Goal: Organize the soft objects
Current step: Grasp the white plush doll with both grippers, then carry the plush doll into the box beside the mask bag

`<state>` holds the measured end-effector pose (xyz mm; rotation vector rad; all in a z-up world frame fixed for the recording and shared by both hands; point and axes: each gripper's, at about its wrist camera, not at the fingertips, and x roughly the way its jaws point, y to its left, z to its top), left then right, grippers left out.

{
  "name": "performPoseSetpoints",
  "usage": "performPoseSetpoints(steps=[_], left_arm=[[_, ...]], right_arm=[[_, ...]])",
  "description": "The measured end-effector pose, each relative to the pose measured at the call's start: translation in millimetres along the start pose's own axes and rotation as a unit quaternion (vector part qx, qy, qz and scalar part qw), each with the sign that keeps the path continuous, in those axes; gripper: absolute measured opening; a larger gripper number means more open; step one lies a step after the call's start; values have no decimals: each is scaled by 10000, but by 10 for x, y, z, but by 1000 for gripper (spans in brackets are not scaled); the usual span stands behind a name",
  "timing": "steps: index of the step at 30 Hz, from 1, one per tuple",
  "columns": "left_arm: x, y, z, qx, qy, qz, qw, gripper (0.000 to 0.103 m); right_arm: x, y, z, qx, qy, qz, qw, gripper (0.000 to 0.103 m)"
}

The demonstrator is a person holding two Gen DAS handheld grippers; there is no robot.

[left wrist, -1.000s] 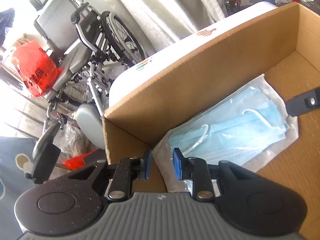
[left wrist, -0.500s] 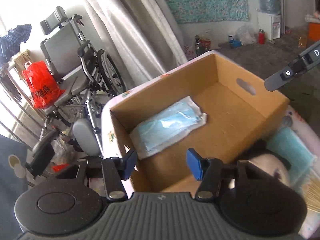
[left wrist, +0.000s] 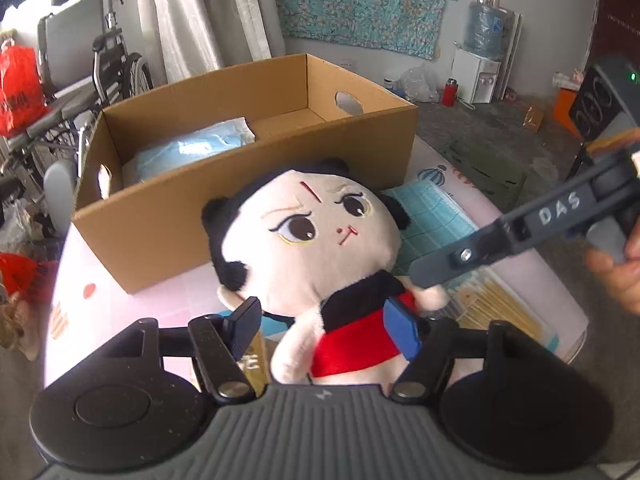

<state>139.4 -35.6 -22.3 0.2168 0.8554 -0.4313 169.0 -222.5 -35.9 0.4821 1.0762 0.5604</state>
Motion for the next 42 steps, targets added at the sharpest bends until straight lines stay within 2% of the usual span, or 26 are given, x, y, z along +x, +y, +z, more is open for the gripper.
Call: performPoseSetpoints(steps=[1,4,7,11,15,18,21,24,29,31,33,36,40,42], left_arm=[[31,1,-12,-108,13,-113,9999,83],[148,59,-21,-485,72,-288,9984,88],[244,115,-3,-609,66,-363,9975,89],[298,200,35,-842,52,-607,9946,89],[379,180,40,-750,311,-683,9944,88],[491,124,28,-638,520,-816,9933,88],[657,32,102,-351,760,-713,9939,89],[803,55,147,-621,971,-738,9906,95],[940,155,128,-1056,1060,-839,9852,94],[936,123,132,-1046,1047,-758,9861,90],[914,71,127,-1035,1026,-641,9872,88],[855,-20,123,-1152,986,-523,9871,87],[754,-12,94,-1467,810,-703,9833,85],[625,-33,101,-1496,617,-696,9844,85]], right_arm=[[68,-28,-74,105,64,65,9999,33],[203,-53,-185,184,121,68,9997,37],[256,-91,-144,309,123,34,9994,37],[261,-269,-72,789,125,384,9961,37],[198,-332,-77,910,-50,536,9944,39],[183,-369,-84,863,-161,215,9959,42],[292,-448,-57,1096,-23,70,9939,44],[407,-422,-8,1013,36,95,9948,44],[535,-382,86,929,152,180,9954,44],[541,-466,84,1079,122,379,9934,41],[549,-543,41,1389,57,722,9877,26],[491,-416,15,976,-89,537,9937,25],[364,-290,34,624,-153,470,9968,23],[271,-235,58,491,-229,513,9972,22]])
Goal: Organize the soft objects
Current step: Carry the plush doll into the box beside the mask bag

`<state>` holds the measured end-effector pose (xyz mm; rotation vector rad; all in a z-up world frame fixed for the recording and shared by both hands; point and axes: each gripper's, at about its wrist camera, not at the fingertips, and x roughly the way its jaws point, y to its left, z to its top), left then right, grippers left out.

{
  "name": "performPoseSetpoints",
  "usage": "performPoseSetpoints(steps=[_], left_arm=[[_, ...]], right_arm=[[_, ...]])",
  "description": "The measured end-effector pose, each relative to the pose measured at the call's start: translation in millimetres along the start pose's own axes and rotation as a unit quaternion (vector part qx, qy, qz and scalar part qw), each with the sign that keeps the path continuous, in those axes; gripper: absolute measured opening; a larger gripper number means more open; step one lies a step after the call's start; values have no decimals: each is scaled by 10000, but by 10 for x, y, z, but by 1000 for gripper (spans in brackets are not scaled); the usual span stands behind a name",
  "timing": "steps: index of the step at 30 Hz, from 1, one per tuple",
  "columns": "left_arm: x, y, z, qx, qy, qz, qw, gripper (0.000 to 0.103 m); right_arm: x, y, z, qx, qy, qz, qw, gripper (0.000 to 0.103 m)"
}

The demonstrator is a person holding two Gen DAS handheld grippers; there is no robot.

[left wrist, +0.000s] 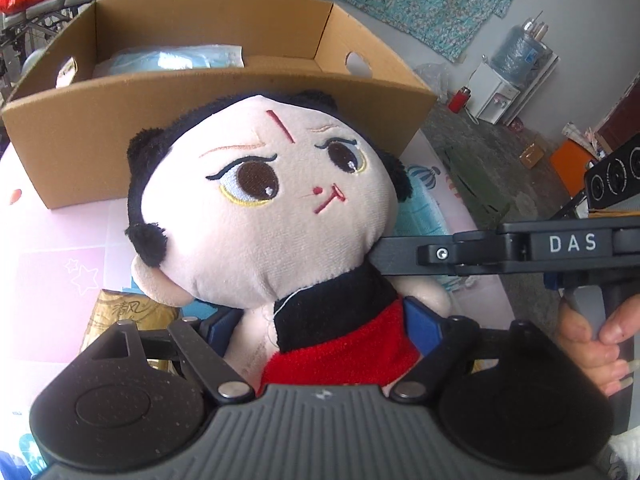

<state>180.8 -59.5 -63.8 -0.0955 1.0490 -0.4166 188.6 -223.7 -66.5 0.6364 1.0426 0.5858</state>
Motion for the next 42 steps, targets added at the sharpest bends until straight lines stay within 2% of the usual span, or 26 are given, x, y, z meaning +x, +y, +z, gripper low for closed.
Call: performPoseSetpoints(steps=[6,10,12,17,20,24,28,30,32,35,37,40,42], left_arm=[[-479,-112,23,-119,-678,-304,9972,85],[-765,-152,208,-412,-1317,-478,9893,85],[-851,-170,394,-539,-1603,-465,9845,85],[-775,-13,1017,-1120,-2023,-280,9725,85],[-533,192,1397,-1447,-2023,-50,9686,85],[-108,521,1738,-1775,-1820,513,9658,85],[302,781,1902,-2318,-1454,708,9592,85],[475,891,1933,-2485,-1172,706,9589,85],[576,983,1926,-2474,-899,624,9627,86],[486,1119,1875,-2436,-772,330,9662,88],[337,1188,1858,-2316,-610,215,9707,94],[49,1301,1878,-1830,-483,415,9810,96],[-126,1374,1885,-1528,-547,579,9850,101]], right_arm=[[-416,416,36,-632,-371,154,9972,22],[-672,767,247,-1116,-733,137,9909,22],[-702,934,448,-1360,-850,144,9869,22],[-507,1184,1344,-1672,-959,-51,9812,22],[-151,1232,1910,-1761,-760,-305,9810,22],[494,1092,2455,-1540,-432,-573,9855,22],[1125,781,2627,-1171,-153,-653,9909,19],[1393,651,2673,-1117,69,-778,9907,20],[1543,531,2602,-1178,296,-991,9876,20],[1514,344,2585,-810,283,-570,9947,19],[1398,247,2577,-496,262,-506,9971,19],[1152,101,2554,-169,244,-537,9981,20],[1004,-3,2479,91,419,-436,9981,24]])
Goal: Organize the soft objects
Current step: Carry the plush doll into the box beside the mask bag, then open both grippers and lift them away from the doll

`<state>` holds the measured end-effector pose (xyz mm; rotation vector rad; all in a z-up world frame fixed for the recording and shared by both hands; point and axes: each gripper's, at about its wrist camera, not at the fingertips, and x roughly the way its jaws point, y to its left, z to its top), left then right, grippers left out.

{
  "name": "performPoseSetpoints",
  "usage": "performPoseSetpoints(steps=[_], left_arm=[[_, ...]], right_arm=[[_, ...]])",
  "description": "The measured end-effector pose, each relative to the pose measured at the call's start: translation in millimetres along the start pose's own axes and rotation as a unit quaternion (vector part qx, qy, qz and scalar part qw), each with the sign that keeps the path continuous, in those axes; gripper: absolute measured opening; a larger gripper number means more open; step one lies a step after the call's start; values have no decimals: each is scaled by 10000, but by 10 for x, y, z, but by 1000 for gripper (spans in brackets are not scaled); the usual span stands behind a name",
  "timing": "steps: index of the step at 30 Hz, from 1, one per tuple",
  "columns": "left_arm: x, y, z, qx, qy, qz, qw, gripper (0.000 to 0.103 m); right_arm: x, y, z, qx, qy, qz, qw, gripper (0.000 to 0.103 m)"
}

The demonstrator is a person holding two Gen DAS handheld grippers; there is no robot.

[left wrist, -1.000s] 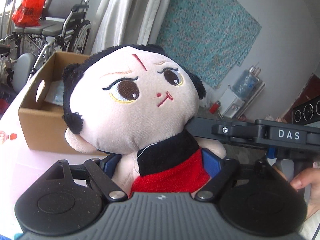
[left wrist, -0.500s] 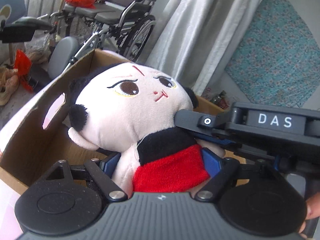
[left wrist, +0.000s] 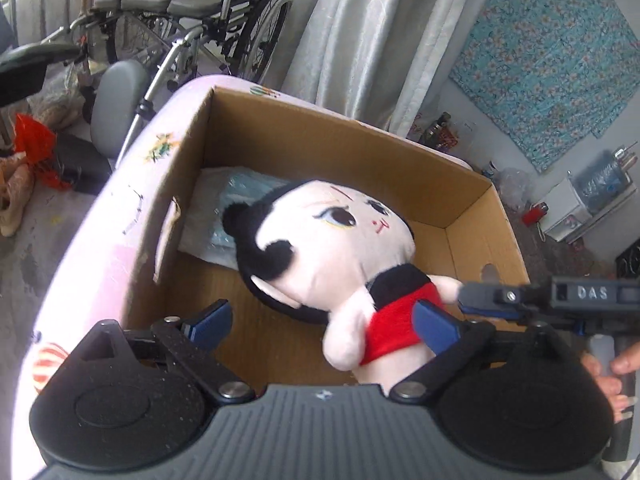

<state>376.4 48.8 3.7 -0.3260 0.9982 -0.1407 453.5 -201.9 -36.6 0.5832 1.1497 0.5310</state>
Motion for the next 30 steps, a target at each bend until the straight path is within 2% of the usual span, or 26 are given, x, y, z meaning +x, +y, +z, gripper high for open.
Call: performPoseSetpoints(steps=[1,3,4,7,10,12,14,18,21,22,25,27,30], left_arm=[[-34,43,67,109,-37,91,9999,103],[-16,98,229,251,6,207,9995,103],[53,120,345,335,139,201,9991,103],[350,179,642,122,497,78,9987,103],[654,233,841,-93,637,-9,9979,103],[877,260,975,-46,828,-111,9965,103],[1041,289,1042,-88,833,-118,9964,103],[1346,300,1087,-123,988,-253,9947,103],[1447,432,1016,-648,1083,-558,9904,103],[1437,458,989,-664,1071,-611,9901,103],[1301,527,904,-569,1184,-863,9876,101],[1162,515,827,-286,1381,-890,9860,96],[846,454,612,231,1555,-799,9843,89]], right_arm=[[-57,-28,-57,46,57,36,10000,27],[-121,-49,-167,-5,224,26,9997,42],[-133,-74,-232,78,367,74,9993,45],[-150,-212,-361,660,474,238,9964,50],[-158,-379,-450,1482,508,596,9858,51],[-171,-426,-521,1684,613,902,9797,51],[-193,-412,-558,1654,618,963,9796,52],[-53,-433,-485,1904,757,799,9755,54],[30,-425,-468,1982,757,495,9760,57],[44,-432,-485,1965,729,431,9768,57],[85,-477,-506,1950,550,228,9790,51],[76,-538,-503,1920,353,-9,9808,42],[117,-600,-466,1875,289,-67,9818,42]])
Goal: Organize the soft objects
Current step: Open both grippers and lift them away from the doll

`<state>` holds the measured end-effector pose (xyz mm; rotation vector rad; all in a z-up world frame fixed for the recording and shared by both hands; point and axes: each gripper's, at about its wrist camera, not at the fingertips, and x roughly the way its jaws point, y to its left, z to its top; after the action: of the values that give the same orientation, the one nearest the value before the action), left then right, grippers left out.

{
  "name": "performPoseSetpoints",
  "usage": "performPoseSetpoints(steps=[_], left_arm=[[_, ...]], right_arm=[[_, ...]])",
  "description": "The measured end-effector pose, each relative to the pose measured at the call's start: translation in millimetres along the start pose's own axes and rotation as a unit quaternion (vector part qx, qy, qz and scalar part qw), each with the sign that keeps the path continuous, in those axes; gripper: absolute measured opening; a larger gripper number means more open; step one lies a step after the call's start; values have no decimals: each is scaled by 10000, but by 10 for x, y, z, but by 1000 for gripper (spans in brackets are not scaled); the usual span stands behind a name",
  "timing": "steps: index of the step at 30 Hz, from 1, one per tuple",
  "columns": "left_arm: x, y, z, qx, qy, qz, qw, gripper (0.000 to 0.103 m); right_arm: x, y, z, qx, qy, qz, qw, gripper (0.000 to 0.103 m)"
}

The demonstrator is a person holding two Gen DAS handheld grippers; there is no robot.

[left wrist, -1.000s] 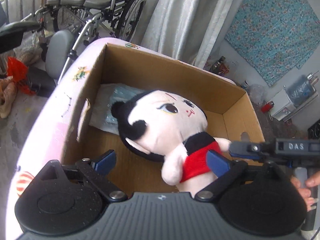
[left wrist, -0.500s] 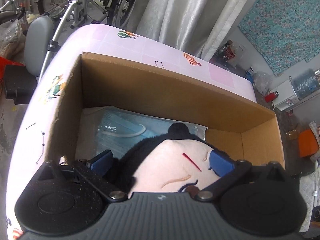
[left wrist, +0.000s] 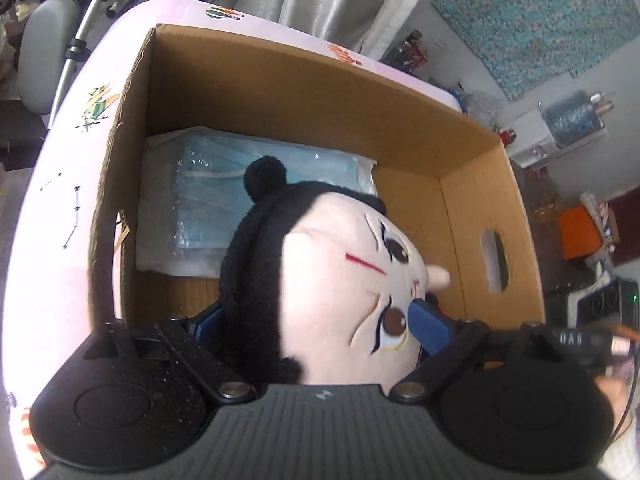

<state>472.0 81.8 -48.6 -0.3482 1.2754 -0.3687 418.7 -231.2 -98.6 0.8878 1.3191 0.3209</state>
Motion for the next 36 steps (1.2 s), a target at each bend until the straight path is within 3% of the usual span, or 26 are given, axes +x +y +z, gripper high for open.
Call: performPoseSetpoints(steps=[1,2,3,4,7,10,11,12,13,14,15,16,19,21,23,25,27,33,36], left_arm=[[-67,-39,-96,43,42,139,9999,81],[-119,-51,-180,-47,112,129,9998,78],[-154,-54,-267,-181,296,135,9993,75],[-179,-68,-343,-195,410,250,9987,73],[-178,-136,-491,47,703,624,9956,67],[-202,-184,-571,260,905,880,9917,63],[-243,-214,-589,397,869,1079,9896,64],[-301,-249,-603,541,782,1290,9871,74],[-384,-295,-613,802,619,1517,9832,91],[-436,-338,-601,998,440,1590,9812,99],[-475,-374,-559,1116,271,1552,9812,102],[-476,-389,-502,1102,204,1450,9831,102],[-350,-336,-314,804,215,1033,9912,102],[-212,-308,-255,728,166,1162,9904,101],[-112,-258,-271,703,275,1083,9912,96],[-86,-175,-318,520,310,782,9951,90],[-161,-167,-377,485,195,919,9944,85],[-358,-154,-429,721,166,1487,9861,75],[-385,-146,-460,773,148,1579,9843,73]], right_arm=[[21,17,12,-98,-18,-52,9999,42],[54,25,19,-128,17,34,9999,35],[114,5,20,80,225,491,9985,25],[168,12,11,311,359,799,9957,25],[259,341,-13,-519,228,345,9978,25],[239,473,-11,-820,154,126,9964,25],[192,464,1,-776,116,96,9969,26],[142,444,11,-713,64,44,9974,28],[73,413,33,-616,-25,-45,9981,29],[4,362,55,-550,-96,-98,9984,35],[-48,304,76,-440,-173,-165,9987,47],[-73,228,101,-263,-226,-221,9992,52],[61,3,172,265,168,-109,9994,53],[243,-56,184,415,341,-73,9985,55],[360,-15,171,237,255,-145,9993,56],[430,71,168,-94,199,-171,9996,56],[448,136,154,-277,140,-83,9995,53],[696,305,128,-611,485,201,9968,52],[754,450,79,-879,485,57,9949,54]])
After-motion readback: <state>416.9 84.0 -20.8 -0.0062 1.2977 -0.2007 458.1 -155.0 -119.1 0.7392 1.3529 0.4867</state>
